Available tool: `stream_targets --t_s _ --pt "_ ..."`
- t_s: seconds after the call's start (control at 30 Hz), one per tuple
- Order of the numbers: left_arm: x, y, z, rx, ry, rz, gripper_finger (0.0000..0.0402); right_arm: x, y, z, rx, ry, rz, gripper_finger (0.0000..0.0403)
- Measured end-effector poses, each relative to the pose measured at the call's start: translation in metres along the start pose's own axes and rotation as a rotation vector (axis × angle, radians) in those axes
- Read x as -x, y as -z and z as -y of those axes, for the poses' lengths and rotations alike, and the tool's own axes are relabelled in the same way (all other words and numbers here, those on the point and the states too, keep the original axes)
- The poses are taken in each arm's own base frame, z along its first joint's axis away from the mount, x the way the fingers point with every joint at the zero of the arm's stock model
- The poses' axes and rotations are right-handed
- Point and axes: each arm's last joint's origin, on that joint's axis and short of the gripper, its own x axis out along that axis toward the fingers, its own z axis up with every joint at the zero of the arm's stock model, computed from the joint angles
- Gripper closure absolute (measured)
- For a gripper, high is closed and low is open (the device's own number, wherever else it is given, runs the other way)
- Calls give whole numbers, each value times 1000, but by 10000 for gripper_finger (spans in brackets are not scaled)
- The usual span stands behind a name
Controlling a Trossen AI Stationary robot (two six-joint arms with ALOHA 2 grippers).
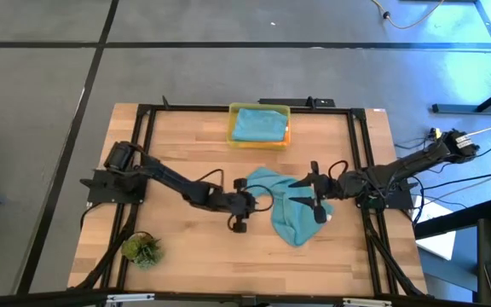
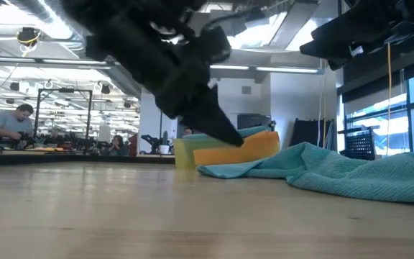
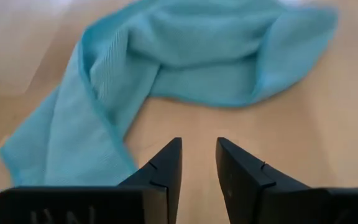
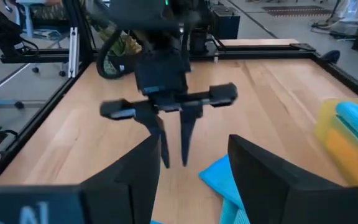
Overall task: Fold microfiber towels
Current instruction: Fold the blue microfiber cloth
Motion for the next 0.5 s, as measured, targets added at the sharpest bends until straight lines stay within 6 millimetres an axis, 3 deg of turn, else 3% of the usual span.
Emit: stream_targets --t_s 0.23,0.5 --pt "-1 -14 -18 -184 -35 -239 290 1 0 -1 34 14 1 213" --pt "-14 -7 -39 -225 33 -304 208 1 0 -1 56 16 -1 213"
